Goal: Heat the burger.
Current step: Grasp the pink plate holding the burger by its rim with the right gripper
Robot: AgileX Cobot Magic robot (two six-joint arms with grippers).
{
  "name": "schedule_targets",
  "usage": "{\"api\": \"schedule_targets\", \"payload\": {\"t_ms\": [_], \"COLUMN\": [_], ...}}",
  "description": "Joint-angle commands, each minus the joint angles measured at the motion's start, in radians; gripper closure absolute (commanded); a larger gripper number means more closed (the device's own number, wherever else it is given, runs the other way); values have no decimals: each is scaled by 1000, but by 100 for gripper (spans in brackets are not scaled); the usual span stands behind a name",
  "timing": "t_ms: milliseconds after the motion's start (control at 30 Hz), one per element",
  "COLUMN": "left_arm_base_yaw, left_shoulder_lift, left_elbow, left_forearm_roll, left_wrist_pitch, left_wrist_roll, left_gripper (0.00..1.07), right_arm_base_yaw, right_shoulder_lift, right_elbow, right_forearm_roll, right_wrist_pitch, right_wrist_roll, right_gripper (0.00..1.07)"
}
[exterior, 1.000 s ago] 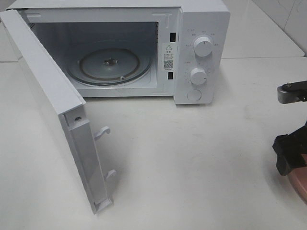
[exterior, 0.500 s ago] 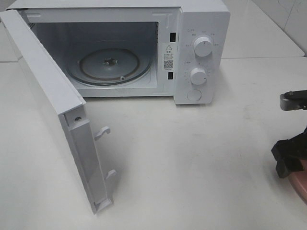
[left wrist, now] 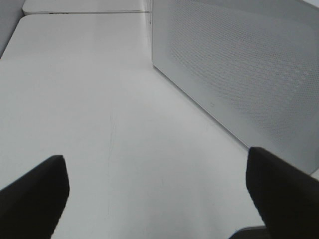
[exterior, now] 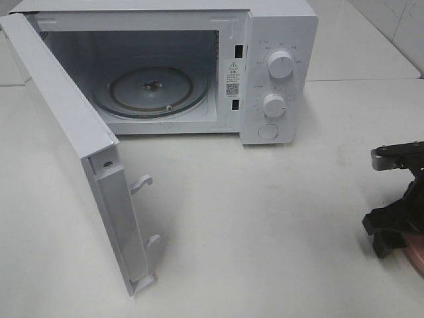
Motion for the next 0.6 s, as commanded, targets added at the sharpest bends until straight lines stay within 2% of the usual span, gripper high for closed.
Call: {"api": "schedule_targets", "payload": {"t_ms": [33, 67, 100, 167, 233, 267, 300, 333, 367, 400, 467, 600], "left_arm_base_yaw": [0, 0, 0, 0, 0, 0, 0, 0, 0, 0, 0, 0], "left_shoulder_lift": [-4, -4, -4, -4, -4, -4, -4, -4, -4, -4, -4, -4], "left_elbow": [2, 2, 2, 2, 2, 2, 2, 2, 2, 2, 2, 2], "left_forearm_roll": [-8, -8, -8, -8, -8, -8, -8, -8, -8, -8, -8, -8], "left_wrist_pitch": [-2, -2, -2, -2, -2, -2, -2, -2, -2, -2, -2, -2], "left_wrist_roll": [-1, -1, -1, -1, -1, -1, -1, -1, -1, -1, -1, -1], "left_gripper": [18, 18, 18, 18, 18, 18, 18, 18, 18, 18, 18, 18], "right_arm_base_yaw": [-5, -5, -5, -5, -5, -5, -5, -5, -5, -5, -5, -3], "right_shoulder_lift": [23, 23, 22, 22, 22, 22, 22, 22, 22, 22, 22, 17], "right_elbow": [5, 5, 5, 5, 5, 5, 5, 5, 5, 5, 5, 5], "right_forearm_roll": [-18, -18, -18, -18, -18, -18, -18, -18, -18, -18, -18, -18], "right_wrist_pitch": [-15, -15, -11, -10, 4, 4, 15, 15, 23, 28, 36, 44], "right_wrist_roll": [16, 16, 22, 25, 40, 40, 43, 43, 43, 43, 43, 47], "right_gripper": [36, 36, 44, 48, 66, 66, 81, 81, 96, 104, 107, 107]}}
